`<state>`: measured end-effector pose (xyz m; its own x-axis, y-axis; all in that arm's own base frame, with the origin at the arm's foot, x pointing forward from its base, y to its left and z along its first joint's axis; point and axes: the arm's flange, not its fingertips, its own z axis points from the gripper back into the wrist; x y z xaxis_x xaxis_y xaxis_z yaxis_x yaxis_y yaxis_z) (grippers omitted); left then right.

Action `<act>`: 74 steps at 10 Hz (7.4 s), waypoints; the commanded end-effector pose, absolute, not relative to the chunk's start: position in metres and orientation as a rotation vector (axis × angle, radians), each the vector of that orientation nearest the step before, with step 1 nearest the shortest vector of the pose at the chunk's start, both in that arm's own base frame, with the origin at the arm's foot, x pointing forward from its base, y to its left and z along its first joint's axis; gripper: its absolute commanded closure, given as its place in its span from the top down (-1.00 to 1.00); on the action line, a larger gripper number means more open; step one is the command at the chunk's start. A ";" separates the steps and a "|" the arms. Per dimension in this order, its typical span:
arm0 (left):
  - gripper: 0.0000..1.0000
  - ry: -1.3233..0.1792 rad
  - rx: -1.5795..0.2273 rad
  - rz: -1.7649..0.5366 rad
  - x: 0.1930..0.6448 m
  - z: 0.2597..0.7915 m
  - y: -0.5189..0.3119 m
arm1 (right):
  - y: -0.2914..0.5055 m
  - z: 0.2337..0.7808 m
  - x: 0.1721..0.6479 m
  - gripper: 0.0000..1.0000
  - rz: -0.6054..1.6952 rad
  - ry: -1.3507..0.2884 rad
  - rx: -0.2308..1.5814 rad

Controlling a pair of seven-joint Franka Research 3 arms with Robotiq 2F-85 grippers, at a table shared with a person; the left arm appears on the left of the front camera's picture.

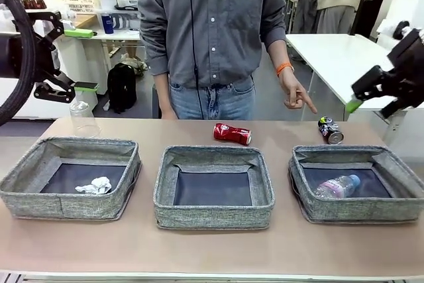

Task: Sort the waste into the appropriate baskets.
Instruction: Pick up the waste item pointed out by the person.

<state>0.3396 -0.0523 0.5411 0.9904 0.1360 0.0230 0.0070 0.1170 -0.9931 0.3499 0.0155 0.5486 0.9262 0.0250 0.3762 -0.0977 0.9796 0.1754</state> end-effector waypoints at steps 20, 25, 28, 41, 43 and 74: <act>1.00 -0.123 -1.472 0.089 0.339 0.544 -0.054 | -0.023 0.383 0.596 1.00 -0.131 -0.333 0.047; 1.00 -0.123 -1.472 0.089 0.339 0.544 -0.054 | -0.033 0.340 0.646 1.00 -0.150 -0.351 0.060; 1.00 -0.123 -1.472 0.089 0.339 0.544 -0.054 | -0.033 0.318 0.651 1.00 -0.158 -0.300 0.033; 1.00 -0.123 -1.472 0.089 0.339 0.544 -0.054 | -0.033 0.314 0.646 -1.00 -0.137 -0.274 0.011; 1.00 -0.123 -1.472 0.089 0.339 0.544 -0.054 | -0.032 0.313 0.646 -1.00 -0.139 -0.272 0.010; 1.00 -0.123 -1.472 0.089 0.339 0.544 -0.054 | 0.335 0.743 0.324 -0.18 -0.194 -0.309 0.197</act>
